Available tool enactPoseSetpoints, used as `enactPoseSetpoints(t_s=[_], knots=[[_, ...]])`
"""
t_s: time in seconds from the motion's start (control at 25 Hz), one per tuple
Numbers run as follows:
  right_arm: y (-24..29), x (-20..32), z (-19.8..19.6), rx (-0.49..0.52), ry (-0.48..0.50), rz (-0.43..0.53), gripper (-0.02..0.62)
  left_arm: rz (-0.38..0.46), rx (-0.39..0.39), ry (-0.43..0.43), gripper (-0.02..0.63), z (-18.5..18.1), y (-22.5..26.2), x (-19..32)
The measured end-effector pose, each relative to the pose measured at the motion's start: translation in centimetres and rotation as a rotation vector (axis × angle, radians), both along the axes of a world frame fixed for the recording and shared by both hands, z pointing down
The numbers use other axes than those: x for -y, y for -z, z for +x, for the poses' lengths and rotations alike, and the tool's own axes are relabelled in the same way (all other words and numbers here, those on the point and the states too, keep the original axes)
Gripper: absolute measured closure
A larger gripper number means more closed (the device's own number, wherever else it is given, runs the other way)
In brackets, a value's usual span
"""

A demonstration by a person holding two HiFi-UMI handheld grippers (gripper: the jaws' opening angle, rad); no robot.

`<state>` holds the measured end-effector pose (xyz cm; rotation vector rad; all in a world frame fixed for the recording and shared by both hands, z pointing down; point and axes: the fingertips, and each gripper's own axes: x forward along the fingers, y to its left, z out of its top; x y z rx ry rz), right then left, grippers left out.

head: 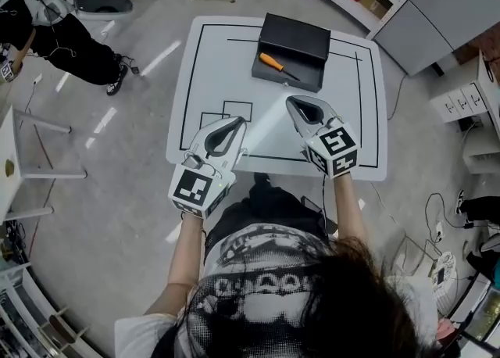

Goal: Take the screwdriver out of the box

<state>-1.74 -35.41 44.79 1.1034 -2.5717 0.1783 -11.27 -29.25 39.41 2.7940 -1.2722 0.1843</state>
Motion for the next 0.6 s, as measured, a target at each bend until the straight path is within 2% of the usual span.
enactPoseSetpoints(t_s=[0.4, 0.6], knots=[[-3.5, 9.6, 0.4, -0.112, 0.096, -0.045, 0.566, -0.001, 0.019, 0.049, 0.606, 0.6, 0.1, 5.2], [-6.5, 14.3, 0.2, -0.187, 0.126, -0.097, 0.546, -0.012, 0.029, 0.079, 0.606, 0.1, 0.1, 7.0]])
